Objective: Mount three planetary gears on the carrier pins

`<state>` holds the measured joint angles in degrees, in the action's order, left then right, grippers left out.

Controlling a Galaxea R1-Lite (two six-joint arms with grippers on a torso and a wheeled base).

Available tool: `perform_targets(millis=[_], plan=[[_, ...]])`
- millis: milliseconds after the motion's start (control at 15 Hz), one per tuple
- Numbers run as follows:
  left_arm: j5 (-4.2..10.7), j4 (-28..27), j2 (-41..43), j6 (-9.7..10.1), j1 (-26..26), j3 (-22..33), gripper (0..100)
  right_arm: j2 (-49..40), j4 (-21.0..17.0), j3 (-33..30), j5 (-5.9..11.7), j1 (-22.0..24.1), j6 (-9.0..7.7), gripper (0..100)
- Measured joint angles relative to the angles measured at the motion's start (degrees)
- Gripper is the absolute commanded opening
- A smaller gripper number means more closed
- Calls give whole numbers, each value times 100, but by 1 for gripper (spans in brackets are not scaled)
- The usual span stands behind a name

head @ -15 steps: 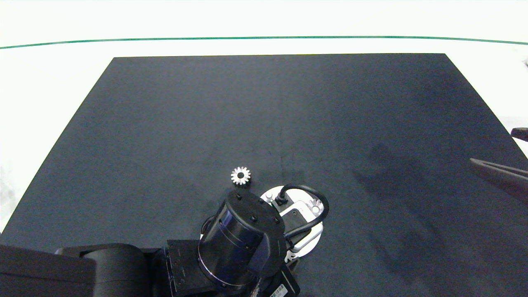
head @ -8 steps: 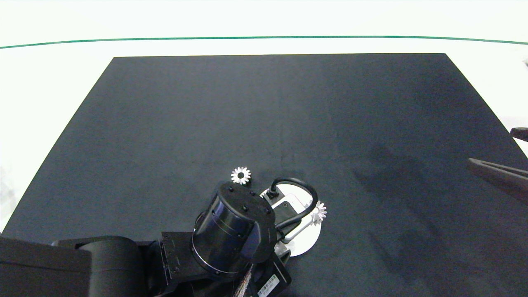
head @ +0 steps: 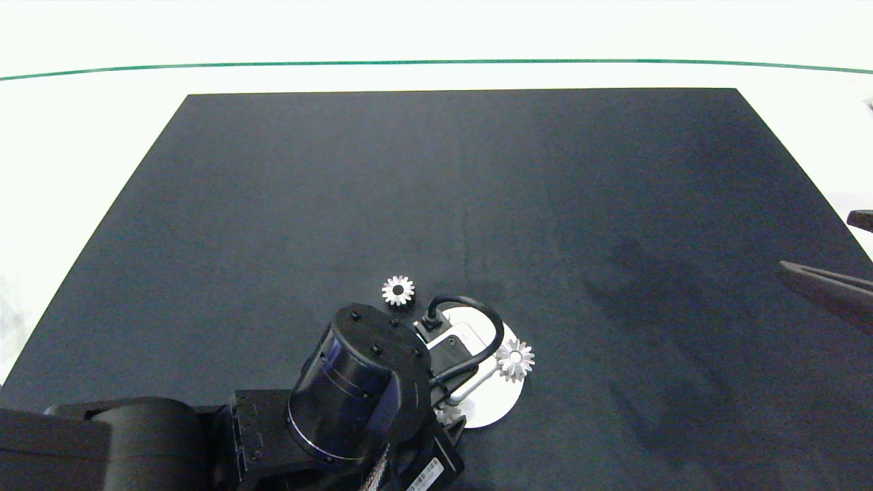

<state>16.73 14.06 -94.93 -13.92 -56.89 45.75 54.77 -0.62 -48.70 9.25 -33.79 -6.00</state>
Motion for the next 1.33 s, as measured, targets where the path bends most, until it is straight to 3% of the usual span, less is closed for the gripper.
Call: perform_targets(millis=[400,533,667,933,1133,1333], plan=[[0,-6,89,59,-29,0,100,-23,-6,2,2,6,-1,100],[-2,-240,196,425,-24,133,100,-26,-1,2,2,6,-11,100],[2,-894,306,844,50,461,100,-30,-9,2,2,6,-9,100],[5,-990,310,1195,585,1187,100,-83,-17,2,2,6,-50,100],[6,-974,72,1274,941,1621,100,-116,-15,2,2,6,-54,100],[207,-794,-196,1214,1112,1799,100,-146,-15,2,2,6,-52,100]])
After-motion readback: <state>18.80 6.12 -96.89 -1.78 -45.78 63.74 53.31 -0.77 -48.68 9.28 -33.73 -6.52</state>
